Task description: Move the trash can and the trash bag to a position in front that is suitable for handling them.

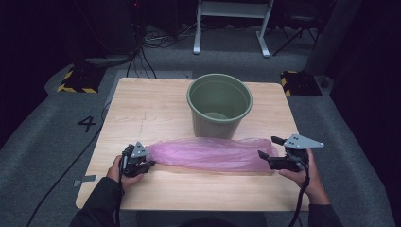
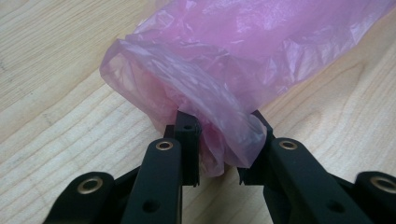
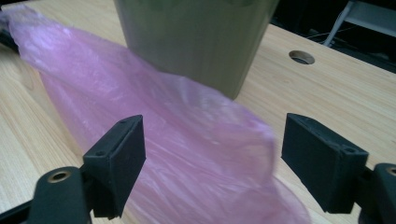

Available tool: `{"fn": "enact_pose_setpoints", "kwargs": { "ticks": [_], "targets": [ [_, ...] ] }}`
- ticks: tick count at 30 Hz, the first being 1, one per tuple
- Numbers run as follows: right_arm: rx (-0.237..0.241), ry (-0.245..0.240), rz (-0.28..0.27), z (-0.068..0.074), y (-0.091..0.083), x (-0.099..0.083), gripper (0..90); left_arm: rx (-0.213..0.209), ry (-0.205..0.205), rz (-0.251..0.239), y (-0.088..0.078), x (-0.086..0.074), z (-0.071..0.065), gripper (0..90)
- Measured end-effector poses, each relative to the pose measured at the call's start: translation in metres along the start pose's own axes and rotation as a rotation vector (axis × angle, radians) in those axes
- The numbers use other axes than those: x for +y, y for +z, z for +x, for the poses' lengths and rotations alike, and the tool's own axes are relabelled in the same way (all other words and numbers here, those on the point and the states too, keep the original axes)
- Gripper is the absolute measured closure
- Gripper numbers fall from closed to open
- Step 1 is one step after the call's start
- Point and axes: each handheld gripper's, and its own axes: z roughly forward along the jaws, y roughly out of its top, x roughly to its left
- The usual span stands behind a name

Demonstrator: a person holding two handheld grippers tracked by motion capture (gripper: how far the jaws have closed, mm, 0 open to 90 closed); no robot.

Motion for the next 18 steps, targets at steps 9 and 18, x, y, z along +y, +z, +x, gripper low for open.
{"fn": "enact_pose_setpoints", "kwargs": {
  "ticks": [9,18],
  "targets": [
    [0.068,-0.054,0.091,0.034,0.036,-0.017,22.6,-0.008,0.001,-0.006,0.001,0.000,-0.002,72.5],
    [0.068,-0.002,0.164,0.022,0.073,-0.042,24.2,-0.017,-0.010,-0.013,0.002,0.000,-0.003,71.6]
  ]
}}
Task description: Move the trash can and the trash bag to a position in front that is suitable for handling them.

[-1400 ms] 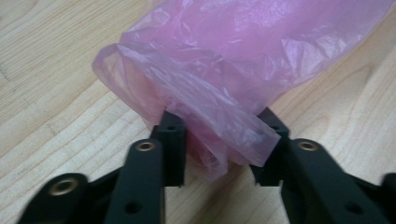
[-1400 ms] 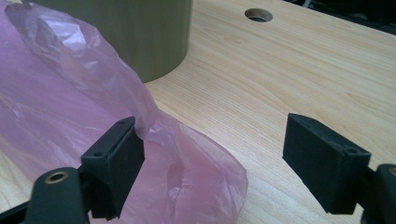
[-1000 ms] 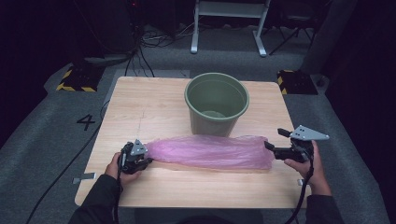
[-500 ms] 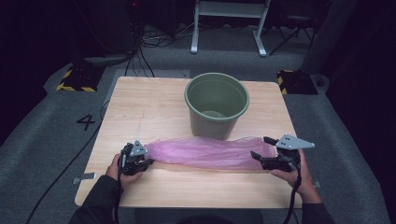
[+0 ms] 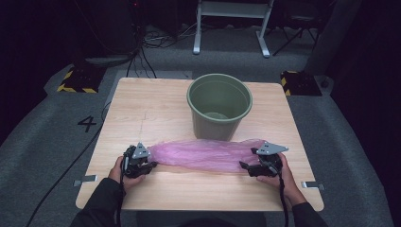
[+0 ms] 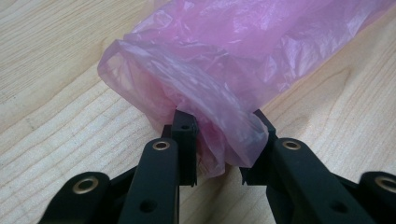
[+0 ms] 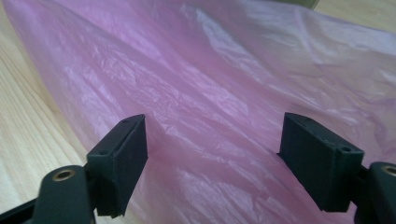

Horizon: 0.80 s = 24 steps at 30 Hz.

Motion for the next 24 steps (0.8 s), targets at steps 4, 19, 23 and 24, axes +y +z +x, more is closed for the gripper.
{"fn": "enact_pose_setpoints", "kwargs": {
  "ticks": [4,19,23,24],
  "targets": [
    [-0.001,-0.005,0.013,-0.002,0.007,-0.005,24.3,-0.004,-0.004,-0.014,0.001,0.000,0.000,69.1],
    [0.025,0.012,0.022,-0.019,0.015,-0.006,46.5,-0.041,0.002,-0.052,0.007,-0.003,0.000,42.9],
    [0.018,0.028,0.020,-0.024,0.016,-0.006,46.6,-0.031,-0.056,-0.132,-0.002,-0.004,0.005,24.9],
    [0.022,0.028,0.023,-0.024,0.016,-0.006,46.7,-0.019,-0.068,-0.154,-0.006,-0.004,0.007,22.6]
  ]
}}
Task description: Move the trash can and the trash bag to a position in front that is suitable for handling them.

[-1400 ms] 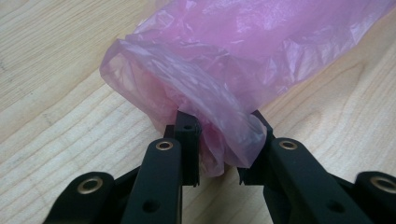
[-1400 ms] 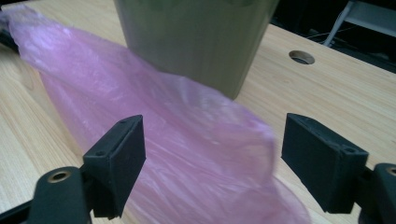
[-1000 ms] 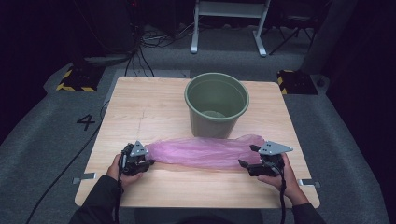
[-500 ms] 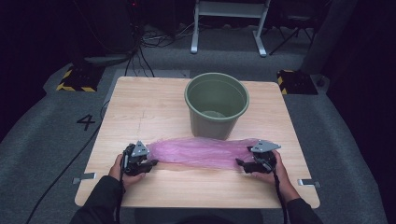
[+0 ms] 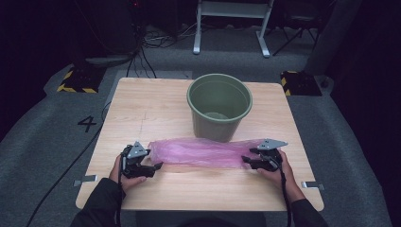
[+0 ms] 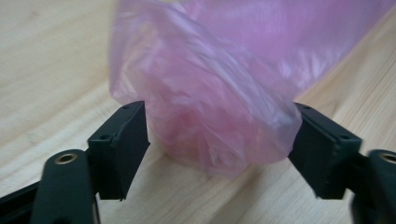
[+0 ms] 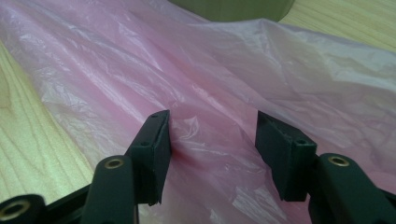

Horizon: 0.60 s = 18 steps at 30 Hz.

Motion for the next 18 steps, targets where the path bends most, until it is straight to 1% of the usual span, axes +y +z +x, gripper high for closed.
{"fn": "enact_pose_setpoints", "kwargs": {
  "ticks": [1,4,5,6,8,10,11,12,14,17,18],
  "targets": [
    [0.000,0.001,0.005,0.000,0.000,0.000,47.2,0.023,-0.001,-0.014,-0.004,0.001,0.002,21.1],
    [0.008,-0.001,0.019,-0.002,-0.001,0.002,49.7,0.045,-0.027,-0.033,-0.012,-0.002,0.007,20.2],
    [0.009,-0.004,0.022,-0.003,-0.001,0.003,51.3,0.044,-0.036,-0.033,-0.014,-0.002,0.009,20.2],
    [0.015,-0.007,0.023,-0.004,-0.001,0.003,54.7,0.045,-0.039,-0.026,-0.015,-0.003,0.011,20.6],
    [0.022,-0.015,0.020,-0.007,-0.002,0.002,61.9,0.064,-0.052,-0.012,-0.016,-0.006,0.013,22.8],
    [0.038,-0.032,-0.004,-0.011,-0.002,0.000,67.5,0.059,-0.051,0.007,-0.016,-0.007,0.013,22.4],
    [0.044,-0.031,-0.010,-0.013,-0.002,-0.001,70.5,0.057,-0.047,0.011,-0.015,-0.008,0.012,22.4],
    [0.048,-0.032,-0.010,-0.015,-0.002,-0.001,71.7,0.054,-0.041,0.022,-0.015,-0.009,0.011,22.2],
    [0.049,-0.048,-0.013,-0.016,-0.002,-0.001,74.6,0.054,-0.028,0.042,-0.015,-0.010,0.009,21.0],
    [0.043,-0.062,-0.013,-0.015,-0.002,-0.001,79.1,0.050,-0.023,0.065,-0.014,-0.012,0.008,20.0],
    [0.035,-0.068,-0.012,-0.015,-0.002,0.000,80.1,0.052,-0.030,0.063,-0.014,-0.012,0.007,19.4]
  ]
}}
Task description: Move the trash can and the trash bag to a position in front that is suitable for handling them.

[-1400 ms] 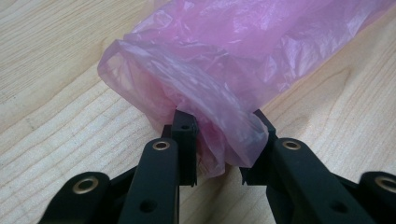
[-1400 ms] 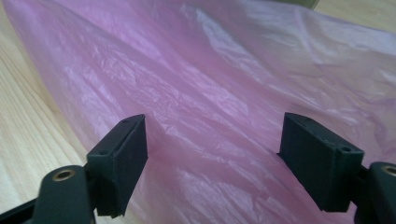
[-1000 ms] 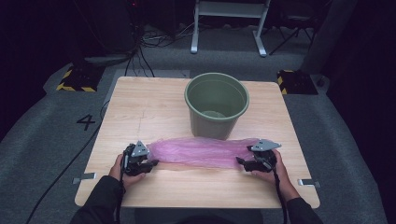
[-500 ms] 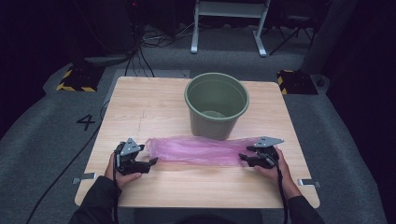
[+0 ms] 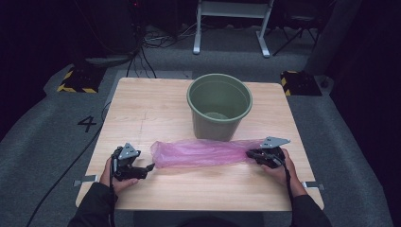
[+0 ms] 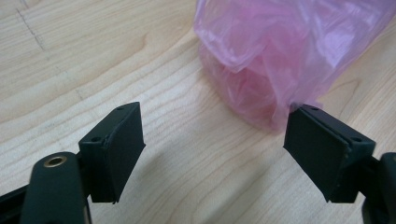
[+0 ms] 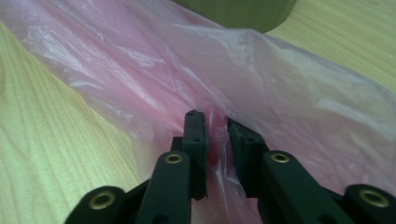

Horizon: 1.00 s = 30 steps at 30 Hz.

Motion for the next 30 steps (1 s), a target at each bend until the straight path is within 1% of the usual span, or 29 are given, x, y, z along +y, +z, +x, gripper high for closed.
{"fn": "enact_pose_setpoints", "kwargs": {
  "ticks": [2,4,6,10,12,14,15,16,21,22,25,30],
  "targets": [
    [-0.014,-0.011,0.001,0.000,0.000,0.000,82.0,-0.010,-0.006,0.005,0.000,-0.001,0.000,19.0],
    [-0.021,-0.022,0.000,-0.001,0.000,0.001,83.1,-0.011,-0.012,0.012,0.001,-0.003,0.001,18.8],
    [-0.043,-0.029,-0.002,-0.002,0.000,0.001,85.2,-0.016,-0.012,0.019,0.001,-0.004,0.003,18.8],
    [-0.073,-0.032,-0.038,-0.004,-0.005,0.002,87.6,-0.005,-0.033,0.050,0.004,-0.005,0.006,18.7],
    [-0.079,-0.036,-0.051,-0.005,-0.008,0.002,87.9,0.003,-0.019,0.053,0.005,-0.005,0.004,17.9],
    [-0.081,-0.042,-0.060,-0.005,-0.010,0.003,88.0,0.023,0.002,0.054,0.006,-0.006,0.001,17.3],
    [-0.081,-0.043,-0.065,-0.005,-0.011,0.003,88.1,0.039,0.020,0.057,0.007,-0.006,0.000,17.4],
    [-0.084,-0.049,-0.070,-0.004,-0.013,0.004,88.2,0.045,0.020,0.055,0.008,-0.006,-0.001,16.8],
    [-0.088,-0.077,-0.081,0.000,-0.018,0.008,88.4,0.044,0.021,0.058,0.008,-0.005,-0.001,15.8],
    [-0.086,-0.078,-0.085,0.000,-0.019,0.008,88.4,0.044,0.021,0.058,0.009,-0.005,-0.001,15.8],
    [-0.096,-0.079,-0.089,0.001,-0.021,0.009,88.4,0.045,0.021,0.058,0.009,-0.005,-0.001,15.5],
    [-0.115,-0.088,-0.120,0.002,-0.029,0.011,88.4,0.046,0.020,0.058,0.010,-0.004,-0.001,15.1]
  ]
}}
